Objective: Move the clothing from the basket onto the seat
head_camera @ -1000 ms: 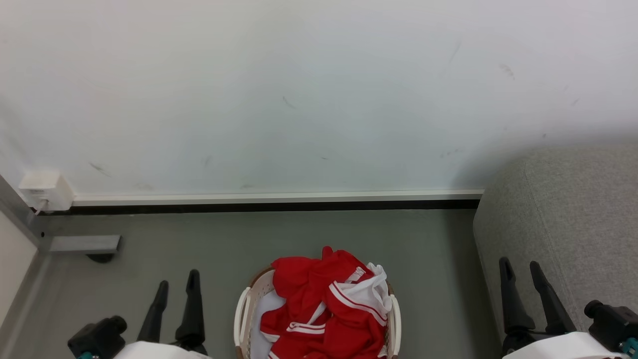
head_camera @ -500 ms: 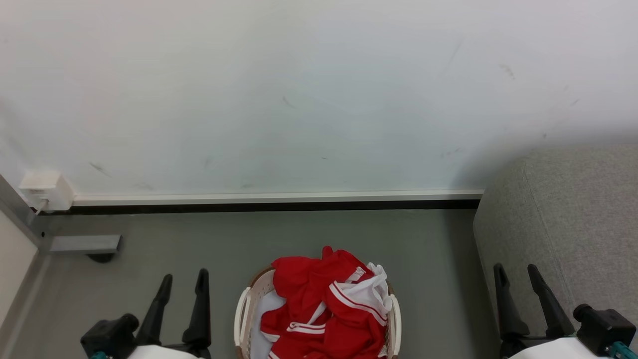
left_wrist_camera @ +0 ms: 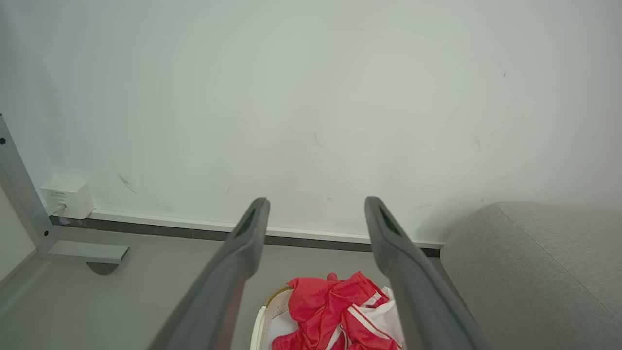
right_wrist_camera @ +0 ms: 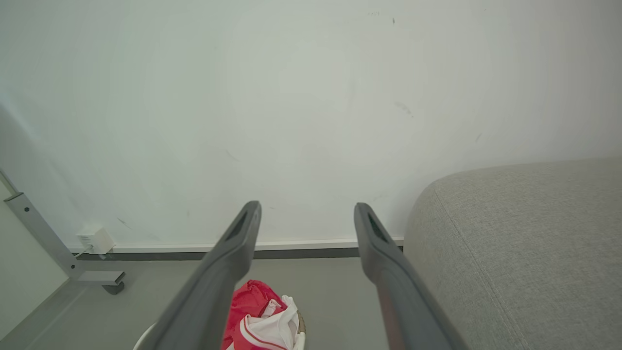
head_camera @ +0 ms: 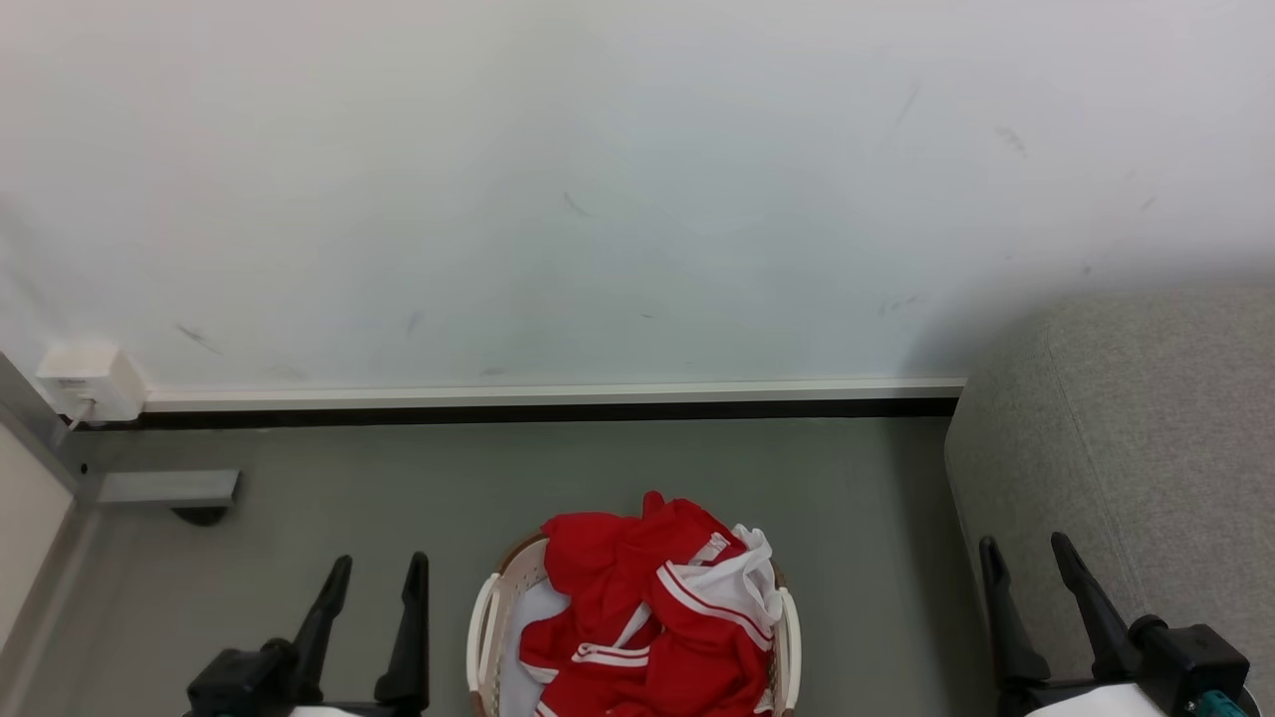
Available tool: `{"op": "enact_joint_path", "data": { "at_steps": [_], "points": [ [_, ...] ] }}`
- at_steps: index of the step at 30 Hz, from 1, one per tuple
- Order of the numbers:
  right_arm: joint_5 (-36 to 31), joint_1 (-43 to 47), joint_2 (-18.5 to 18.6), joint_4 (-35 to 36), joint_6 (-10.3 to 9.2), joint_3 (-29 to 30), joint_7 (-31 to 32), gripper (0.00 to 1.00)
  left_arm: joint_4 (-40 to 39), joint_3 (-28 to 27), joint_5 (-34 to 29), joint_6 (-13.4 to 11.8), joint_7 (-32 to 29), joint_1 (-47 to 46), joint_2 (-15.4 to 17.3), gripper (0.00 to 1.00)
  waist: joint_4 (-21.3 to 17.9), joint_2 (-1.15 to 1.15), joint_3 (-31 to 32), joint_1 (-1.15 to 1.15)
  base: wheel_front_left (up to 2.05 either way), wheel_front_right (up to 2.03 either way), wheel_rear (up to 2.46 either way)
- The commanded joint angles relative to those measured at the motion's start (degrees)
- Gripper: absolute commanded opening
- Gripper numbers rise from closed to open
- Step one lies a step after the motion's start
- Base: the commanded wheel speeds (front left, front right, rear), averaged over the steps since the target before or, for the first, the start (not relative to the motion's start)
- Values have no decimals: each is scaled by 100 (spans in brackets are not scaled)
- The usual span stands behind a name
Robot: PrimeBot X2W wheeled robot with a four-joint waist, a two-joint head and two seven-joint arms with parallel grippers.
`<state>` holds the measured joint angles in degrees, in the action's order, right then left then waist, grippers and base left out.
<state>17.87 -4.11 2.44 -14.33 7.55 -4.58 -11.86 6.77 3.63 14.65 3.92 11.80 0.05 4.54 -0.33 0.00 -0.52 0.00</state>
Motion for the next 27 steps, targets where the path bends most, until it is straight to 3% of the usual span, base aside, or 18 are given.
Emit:
{"op": "enact_joint_path", "data": {
  "at_steps": [1,27],
  "points": [
    [-127,-42,57,-10,-9,12,-61,100,-1,-30,-191,25,71,52,51,100,-8,0,-5,0,0,0,0],
    [-917,8,63,-437,-12,66,-339,100,80,-244,-1206,71,340,187,-69,100,-75,0,-79,0,0,0,0]
  ]
}}
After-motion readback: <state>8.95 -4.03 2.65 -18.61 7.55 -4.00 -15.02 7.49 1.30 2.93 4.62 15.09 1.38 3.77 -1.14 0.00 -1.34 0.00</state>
